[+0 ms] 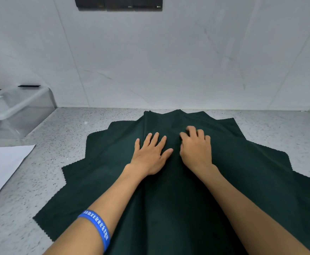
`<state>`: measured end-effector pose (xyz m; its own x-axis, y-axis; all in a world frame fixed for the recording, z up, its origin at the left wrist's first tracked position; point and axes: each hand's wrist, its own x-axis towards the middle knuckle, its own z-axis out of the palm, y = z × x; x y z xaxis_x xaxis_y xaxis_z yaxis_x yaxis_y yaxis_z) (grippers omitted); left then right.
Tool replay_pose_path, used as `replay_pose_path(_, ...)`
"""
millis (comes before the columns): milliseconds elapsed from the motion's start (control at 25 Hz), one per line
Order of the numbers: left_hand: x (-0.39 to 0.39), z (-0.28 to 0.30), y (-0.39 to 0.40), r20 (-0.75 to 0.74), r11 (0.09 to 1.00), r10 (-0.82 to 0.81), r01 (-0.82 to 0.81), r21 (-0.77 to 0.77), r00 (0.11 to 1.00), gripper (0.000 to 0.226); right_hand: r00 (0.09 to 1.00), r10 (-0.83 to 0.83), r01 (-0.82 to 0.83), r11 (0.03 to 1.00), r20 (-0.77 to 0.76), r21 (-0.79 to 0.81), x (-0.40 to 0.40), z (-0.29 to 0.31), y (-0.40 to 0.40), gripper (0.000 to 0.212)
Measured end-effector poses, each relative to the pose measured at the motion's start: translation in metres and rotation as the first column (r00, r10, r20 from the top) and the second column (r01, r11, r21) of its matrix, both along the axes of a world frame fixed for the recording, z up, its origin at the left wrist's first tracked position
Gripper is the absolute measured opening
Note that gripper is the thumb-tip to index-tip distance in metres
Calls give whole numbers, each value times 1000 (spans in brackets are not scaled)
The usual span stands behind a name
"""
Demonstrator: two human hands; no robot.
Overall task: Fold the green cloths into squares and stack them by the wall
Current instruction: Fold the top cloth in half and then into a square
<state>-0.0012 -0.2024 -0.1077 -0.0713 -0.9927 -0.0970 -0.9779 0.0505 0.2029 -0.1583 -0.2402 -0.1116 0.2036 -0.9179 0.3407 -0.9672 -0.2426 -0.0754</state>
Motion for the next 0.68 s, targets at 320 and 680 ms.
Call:
replay_pose_path(320,3,-2,39,17,1000,-8,8,10,1000,69,976,212,-171,889,-50,424,-29,1,29,62)
replay_pose_path(680,7,-5,223,-36,966,-254,252,-51,966,65,923,384,-335,841,-33,425,-100,3,176,74)
